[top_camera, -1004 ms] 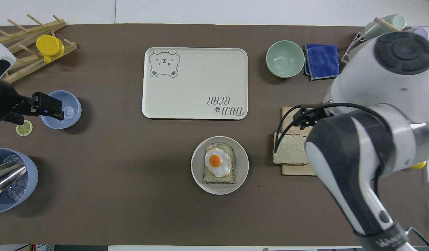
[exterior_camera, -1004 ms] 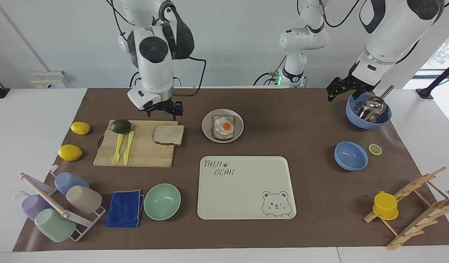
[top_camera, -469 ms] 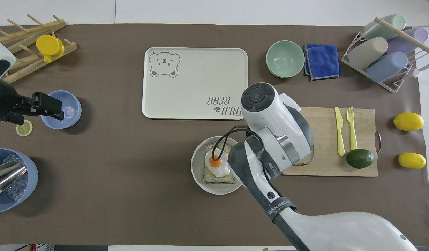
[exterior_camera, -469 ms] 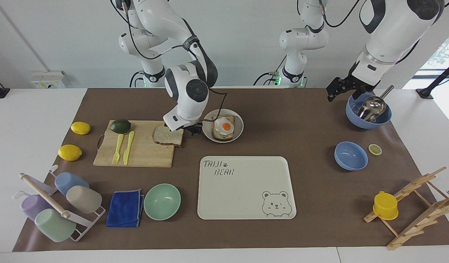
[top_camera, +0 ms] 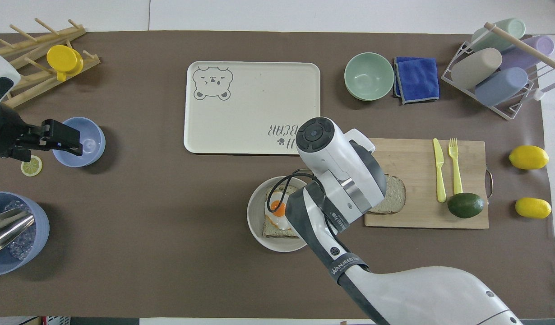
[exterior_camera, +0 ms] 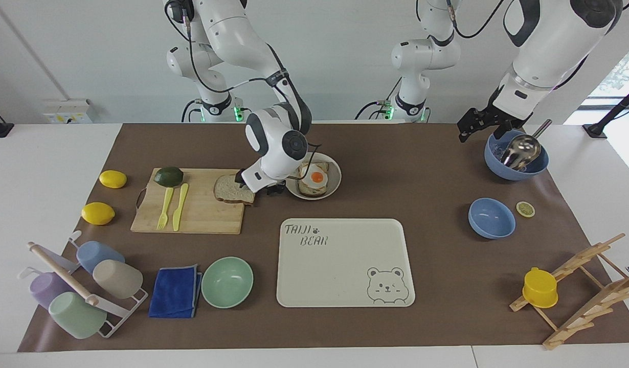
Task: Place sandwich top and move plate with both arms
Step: 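Lift the bread slice with the right gripper toward the egg plate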
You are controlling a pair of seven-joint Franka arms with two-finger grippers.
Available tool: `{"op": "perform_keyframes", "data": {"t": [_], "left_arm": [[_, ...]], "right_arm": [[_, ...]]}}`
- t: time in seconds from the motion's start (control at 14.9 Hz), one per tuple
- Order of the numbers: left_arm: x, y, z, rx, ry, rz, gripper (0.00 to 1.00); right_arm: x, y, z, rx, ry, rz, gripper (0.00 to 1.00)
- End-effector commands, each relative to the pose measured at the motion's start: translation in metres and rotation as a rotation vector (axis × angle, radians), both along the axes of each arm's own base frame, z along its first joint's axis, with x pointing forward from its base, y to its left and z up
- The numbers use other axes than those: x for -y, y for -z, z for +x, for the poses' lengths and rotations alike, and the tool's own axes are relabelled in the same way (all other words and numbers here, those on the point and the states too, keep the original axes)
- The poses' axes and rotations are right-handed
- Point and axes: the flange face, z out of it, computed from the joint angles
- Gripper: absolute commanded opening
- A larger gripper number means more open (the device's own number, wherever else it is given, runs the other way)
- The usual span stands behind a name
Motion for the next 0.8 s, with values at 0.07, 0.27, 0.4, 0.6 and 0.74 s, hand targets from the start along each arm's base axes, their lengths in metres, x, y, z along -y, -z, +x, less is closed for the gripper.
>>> {"op": "perform_keyframes", "data": {"t": [0.07, 0.27, 0.4, 0.6, 0.74], "left_arm": [[-0.0038, -0.0012, -0.0072, 0.01, 0.002, -0.008, 1.0], [-0.0022, -0.001, -0.0076, 0.009, 0.005, -0.008, 1.0], [-0.0038, -0.001, -0.0074, 0.009, 0.002, -0.008, 1.0], [-0.003, -0.001, -0.0075, 0.009, 0.003, -0.008, 1.0], [-0.003, -0.0012, -0.0073, 0.01, 0.003, -0.008, 1.0]], "right_arm": [[0.0086, -0.003, -0.0075, 0.014, -0.027, 0.002, 0.94], [0.0117, -0.0029, -0.0084, -0.017, -0.063, 0.004, 0.68], [0.0114, -0.0036, -0.0091, -0.022, -0.07, 0.002, 0.35], [0.0096, -0.0058, -0.0088, -0.026, -0.071, -0.002, 0.0], [0.0069, -0.0097, -0.0072, -0.022, -0.076, -0.001, 0.0]]}}
